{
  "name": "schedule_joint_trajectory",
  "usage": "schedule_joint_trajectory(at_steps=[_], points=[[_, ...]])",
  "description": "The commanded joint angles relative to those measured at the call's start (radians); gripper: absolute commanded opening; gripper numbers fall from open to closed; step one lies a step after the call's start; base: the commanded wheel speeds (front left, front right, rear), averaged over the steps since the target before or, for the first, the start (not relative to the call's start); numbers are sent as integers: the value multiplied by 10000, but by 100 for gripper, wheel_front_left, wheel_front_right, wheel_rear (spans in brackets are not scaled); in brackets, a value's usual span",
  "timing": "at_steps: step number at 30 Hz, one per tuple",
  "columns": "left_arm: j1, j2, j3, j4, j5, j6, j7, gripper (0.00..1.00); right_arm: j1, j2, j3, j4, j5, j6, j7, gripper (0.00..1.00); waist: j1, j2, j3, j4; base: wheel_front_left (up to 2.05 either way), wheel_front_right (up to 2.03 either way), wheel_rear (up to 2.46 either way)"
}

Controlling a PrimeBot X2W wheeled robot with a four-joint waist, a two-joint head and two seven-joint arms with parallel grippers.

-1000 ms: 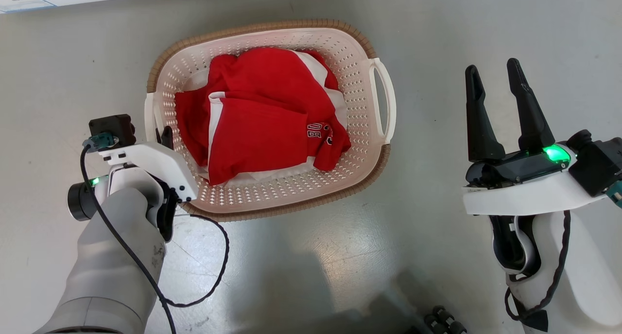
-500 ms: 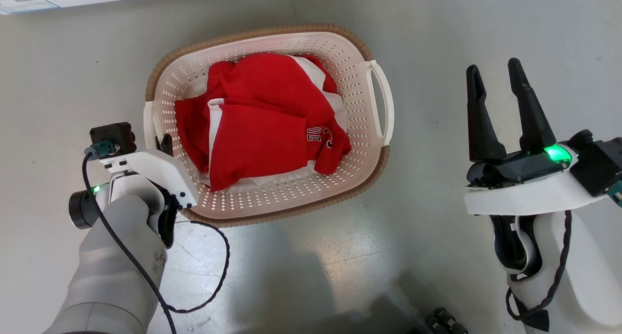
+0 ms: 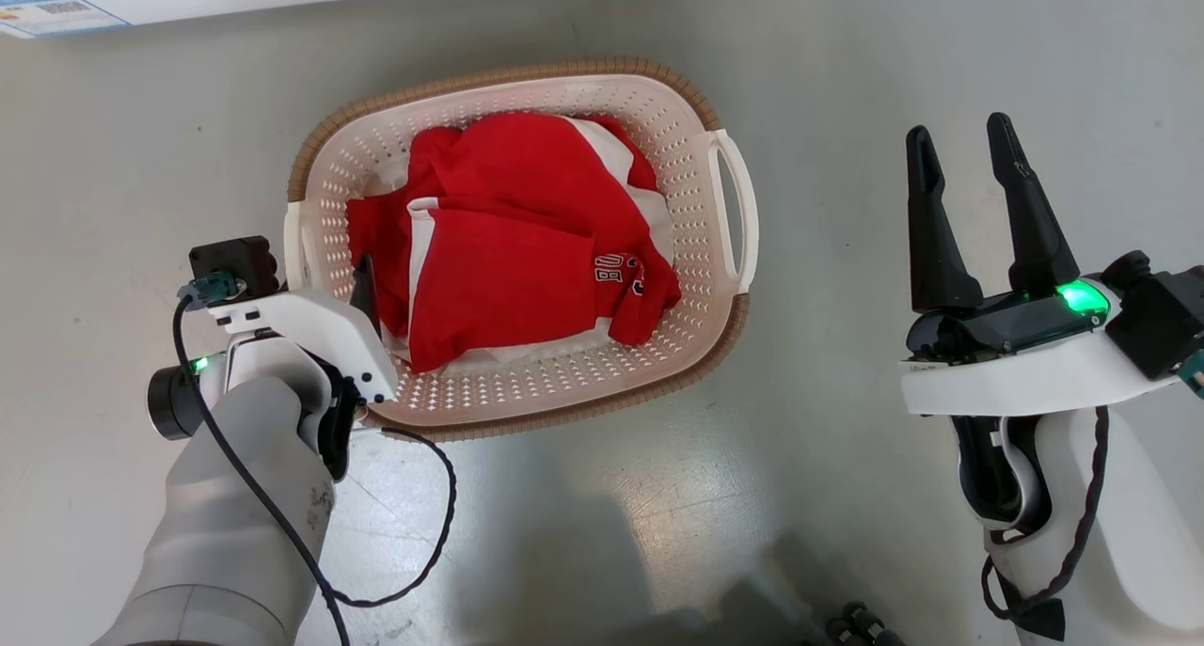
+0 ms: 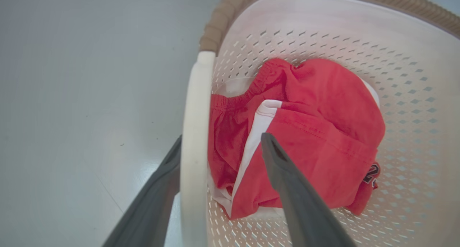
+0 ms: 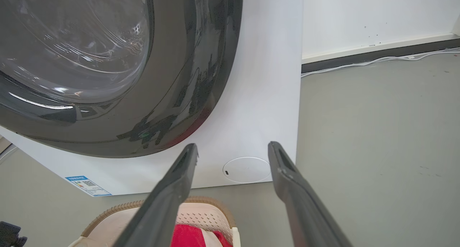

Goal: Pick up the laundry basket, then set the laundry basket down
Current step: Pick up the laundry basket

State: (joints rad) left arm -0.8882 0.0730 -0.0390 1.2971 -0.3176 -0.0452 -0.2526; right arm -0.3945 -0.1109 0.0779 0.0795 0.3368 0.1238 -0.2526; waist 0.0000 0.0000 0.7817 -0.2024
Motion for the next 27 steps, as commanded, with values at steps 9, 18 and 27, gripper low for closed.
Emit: schedule_joint_trajectory(at_steps=[9,18,27], points=[[876,378,192,-481,-162,78,-89,100,381,-41,165,92,30,69,-92,100,0,0,-846,53,0,0,0],[2216,268,522,-2738,-8,-124,-90,100,697,-66,129,353,-11,69,-92,100,0,0,-2338,365,0,0,0],[3998,-50,744,-5419,481,-498,-91,100,1289,1,-170,678,-97,69,-92,100,0,0,-4087,788,0,0,0]])
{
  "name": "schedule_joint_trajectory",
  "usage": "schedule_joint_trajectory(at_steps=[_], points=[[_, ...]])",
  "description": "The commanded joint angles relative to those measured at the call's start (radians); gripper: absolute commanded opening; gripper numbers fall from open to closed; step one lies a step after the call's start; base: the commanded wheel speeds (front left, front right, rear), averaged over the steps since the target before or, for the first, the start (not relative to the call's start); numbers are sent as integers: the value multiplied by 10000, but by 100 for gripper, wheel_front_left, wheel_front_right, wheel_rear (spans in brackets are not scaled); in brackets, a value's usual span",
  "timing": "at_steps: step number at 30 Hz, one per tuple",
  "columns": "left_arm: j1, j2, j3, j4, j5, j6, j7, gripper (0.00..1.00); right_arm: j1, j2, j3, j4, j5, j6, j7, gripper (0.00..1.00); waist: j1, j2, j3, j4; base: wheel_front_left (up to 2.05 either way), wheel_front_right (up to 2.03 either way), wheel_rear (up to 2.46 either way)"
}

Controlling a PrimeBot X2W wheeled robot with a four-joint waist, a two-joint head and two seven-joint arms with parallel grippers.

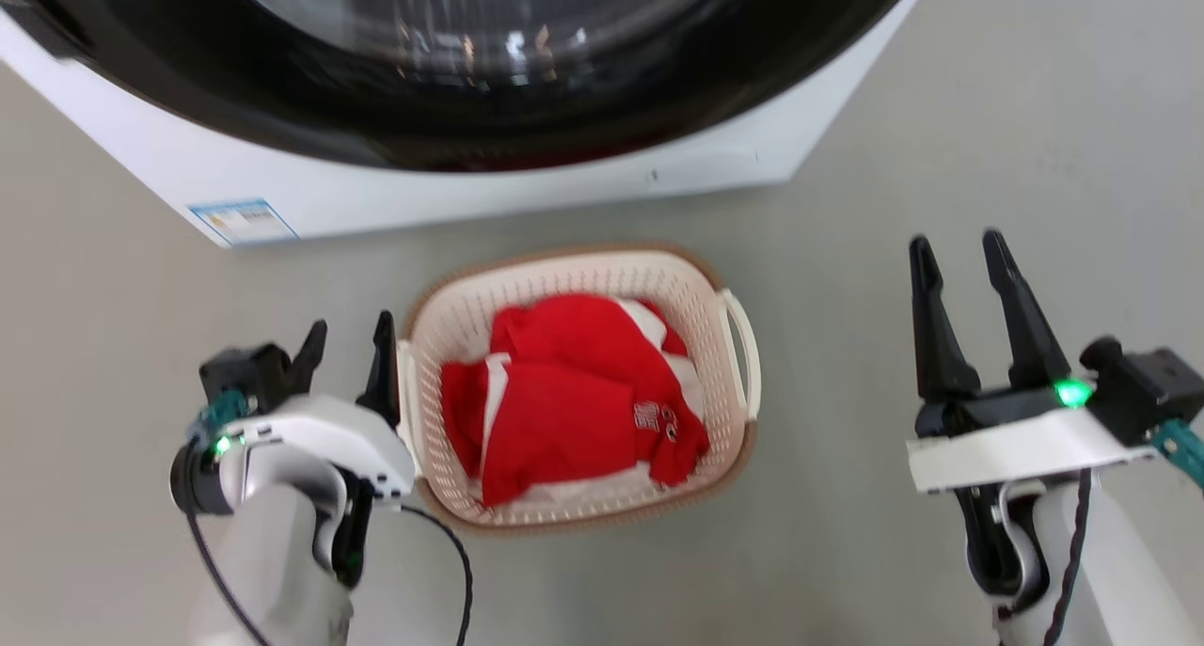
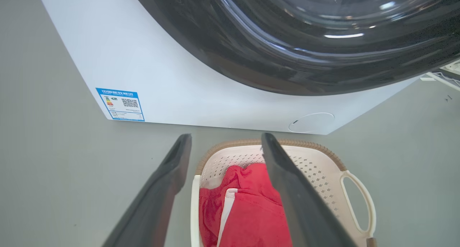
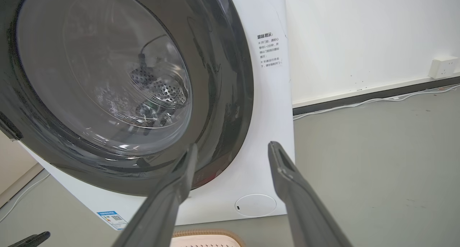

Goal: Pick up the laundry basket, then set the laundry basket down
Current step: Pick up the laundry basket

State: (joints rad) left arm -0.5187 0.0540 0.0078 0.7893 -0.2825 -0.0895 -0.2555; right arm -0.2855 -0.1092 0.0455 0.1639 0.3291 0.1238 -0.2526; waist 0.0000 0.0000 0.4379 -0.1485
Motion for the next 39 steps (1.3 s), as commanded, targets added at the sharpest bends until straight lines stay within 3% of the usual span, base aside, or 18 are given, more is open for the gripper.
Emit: schedule_joint_trajectory(at_steps=[1,13,19,31,39], points=[[514,114,296,-654,170,-91,-62,100,279,-9,124,-135,-29,69,-92,100,0,0,-840,291,0,0,0],[2823,-29,208,-4114,347,-266,-62,100,1247,153,-540,-245,-387,69,-92,100,0,0,-2607,686,0,0,0],[3683,-35,-11,-5528,255,-60,-62,100,1496,249,-641,-451,-551,69,-92,100,0,0,-3109,699,0,0,0],[4633,-36,-227,-7405,105,493,-62,100,1819,293,-1096,-771,-755,69,-92,100,0,0,-3512,690,0,0,0],[4817,-37,-310,-7805,182,713,-62,100,1848,318,-1193,-887,-858,69,-92,100,0,0,-3495,735,0,0,0]])
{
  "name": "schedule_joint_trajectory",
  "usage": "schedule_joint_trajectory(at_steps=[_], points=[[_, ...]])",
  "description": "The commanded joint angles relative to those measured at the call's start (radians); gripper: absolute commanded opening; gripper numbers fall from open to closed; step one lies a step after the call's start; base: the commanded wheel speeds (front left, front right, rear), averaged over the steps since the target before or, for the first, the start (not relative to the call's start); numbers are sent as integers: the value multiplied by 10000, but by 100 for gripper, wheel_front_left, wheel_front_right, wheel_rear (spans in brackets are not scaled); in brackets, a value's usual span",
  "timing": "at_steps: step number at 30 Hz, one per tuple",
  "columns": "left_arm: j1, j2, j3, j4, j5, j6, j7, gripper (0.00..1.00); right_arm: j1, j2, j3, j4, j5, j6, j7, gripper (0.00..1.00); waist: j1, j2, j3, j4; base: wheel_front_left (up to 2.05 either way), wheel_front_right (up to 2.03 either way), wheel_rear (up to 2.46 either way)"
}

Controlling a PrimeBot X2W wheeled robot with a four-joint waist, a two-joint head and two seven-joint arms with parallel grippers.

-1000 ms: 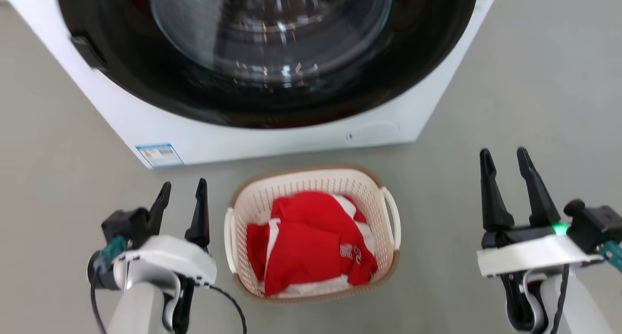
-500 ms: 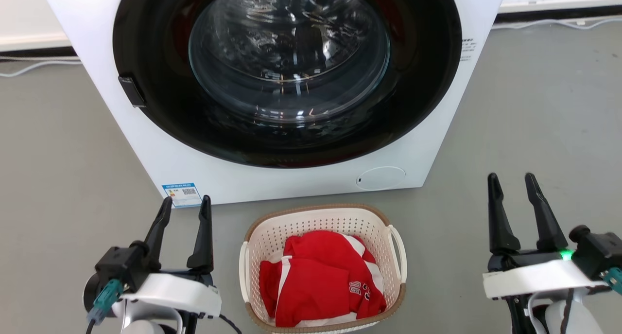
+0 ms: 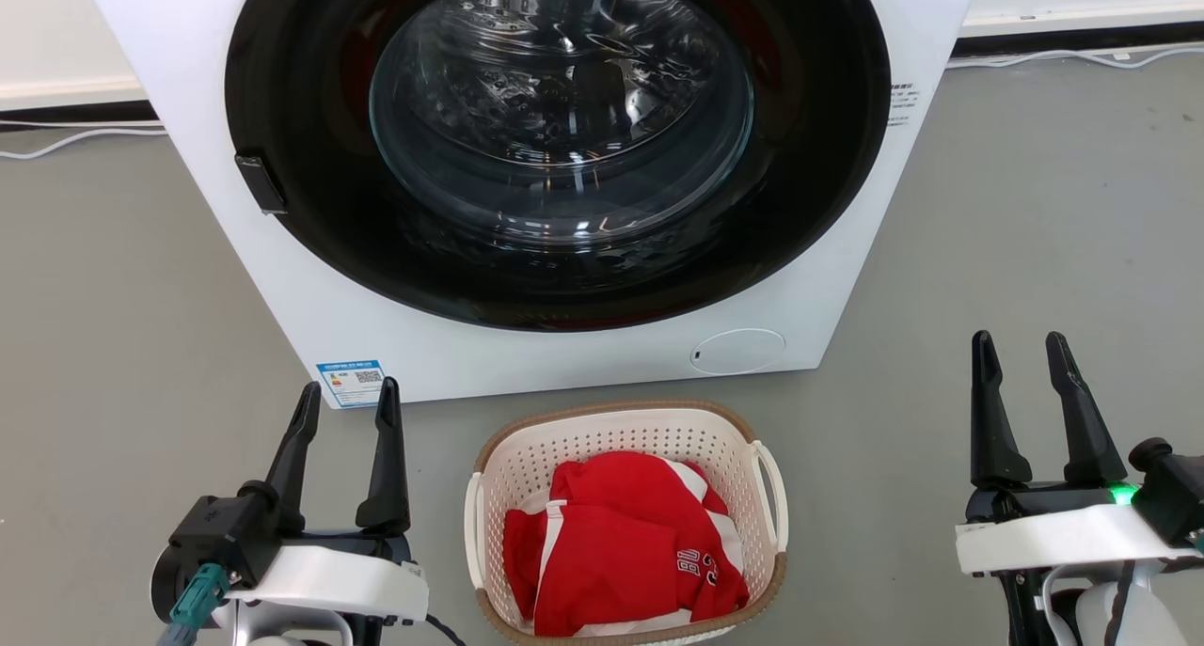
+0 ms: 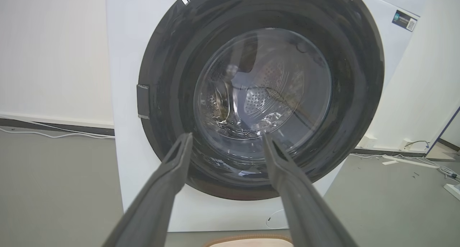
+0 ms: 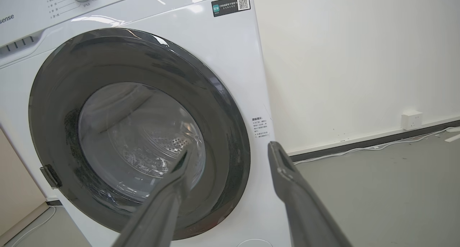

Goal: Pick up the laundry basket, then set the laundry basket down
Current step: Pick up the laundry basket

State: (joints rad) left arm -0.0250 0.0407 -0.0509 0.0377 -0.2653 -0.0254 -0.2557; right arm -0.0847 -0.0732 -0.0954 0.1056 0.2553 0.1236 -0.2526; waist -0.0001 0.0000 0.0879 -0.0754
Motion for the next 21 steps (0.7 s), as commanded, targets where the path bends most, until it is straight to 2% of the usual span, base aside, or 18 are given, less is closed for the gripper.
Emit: schedule_joint_trajectory(at_steps=[1,21], points=[[-130,96,288,-284,-17,76,-61,100,-163,-39,214,-309,-117,71,-92,100,1,0,18,14,0,0,0],[-222,95,327,-122,-83,51,-61,100,-220,16,175,-193,-137,71,-92,100,1,0,60,-14,0,0,0]])
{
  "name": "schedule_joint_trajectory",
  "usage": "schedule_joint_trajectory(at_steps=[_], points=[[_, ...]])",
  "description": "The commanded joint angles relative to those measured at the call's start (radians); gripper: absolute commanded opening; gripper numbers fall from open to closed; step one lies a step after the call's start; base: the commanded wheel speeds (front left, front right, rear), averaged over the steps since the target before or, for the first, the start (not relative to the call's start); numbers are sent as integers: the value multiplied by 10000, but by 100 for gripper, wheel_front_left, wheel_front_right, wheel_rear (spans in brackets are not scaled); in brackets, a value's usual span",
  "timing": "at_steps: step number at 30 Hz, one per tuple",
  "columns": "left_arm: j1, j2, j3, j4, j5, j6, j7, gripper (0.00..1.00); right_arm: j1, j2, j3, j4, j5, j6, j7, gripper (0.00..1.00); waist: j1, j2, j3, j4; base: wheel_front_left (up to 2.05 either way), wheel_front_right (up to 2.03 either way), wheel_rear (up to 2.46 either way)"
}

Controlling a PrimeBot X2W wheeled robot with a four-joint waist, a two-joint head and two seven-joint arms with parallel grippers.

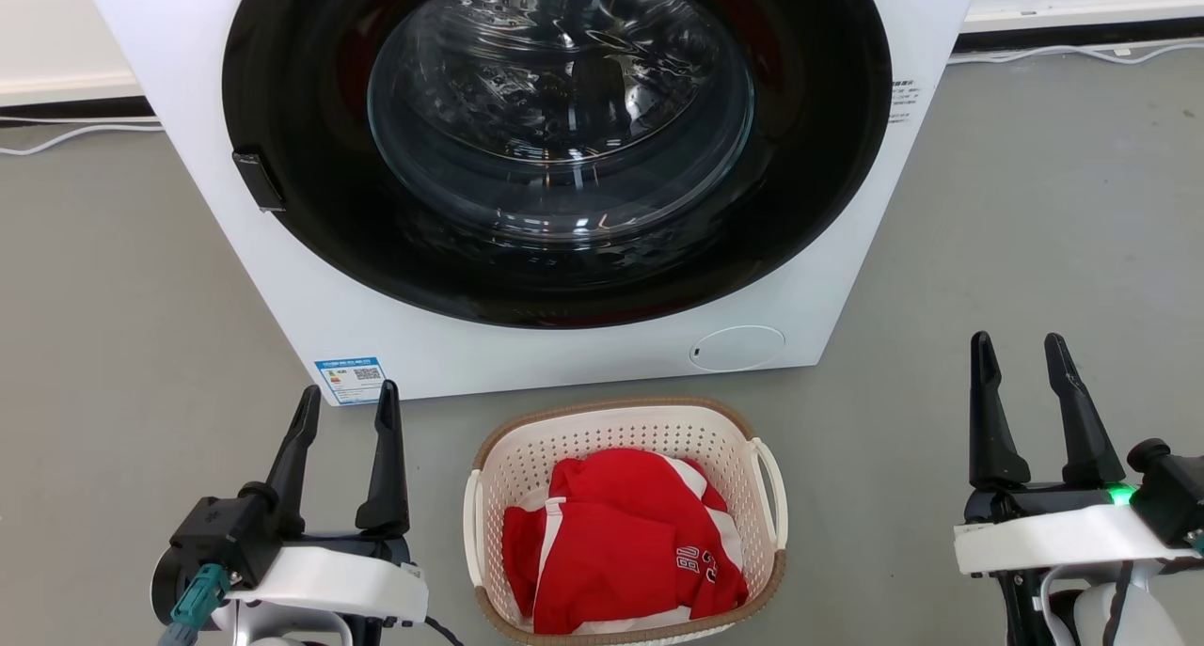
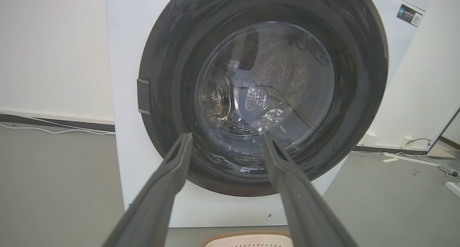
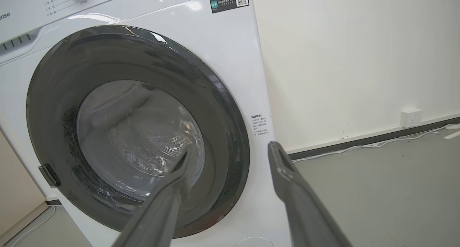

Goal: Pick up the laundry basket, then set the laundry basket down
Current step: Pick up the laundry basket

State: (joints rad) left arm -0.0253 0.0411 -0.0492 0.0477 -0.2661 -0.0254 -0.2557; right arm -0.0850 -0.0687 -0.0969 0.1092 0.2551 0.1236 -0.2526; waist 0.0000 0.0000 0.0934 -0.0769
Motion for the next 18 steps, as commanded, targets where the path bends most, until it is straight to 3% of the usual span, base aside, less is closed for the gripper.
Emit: schedule_joint_trajectory(at_steps=[1,18], points=[[-221,91,308,-220,-81,52,-61,100,-219,-25,190,-231,-132,71,-92,100,0,0,19,2,0,0,0],[-525,91,-27,171,-343,50,-61,100,-288,-119,240,-28,79,71,-92,100,0,0,653,98,0,0,0]])
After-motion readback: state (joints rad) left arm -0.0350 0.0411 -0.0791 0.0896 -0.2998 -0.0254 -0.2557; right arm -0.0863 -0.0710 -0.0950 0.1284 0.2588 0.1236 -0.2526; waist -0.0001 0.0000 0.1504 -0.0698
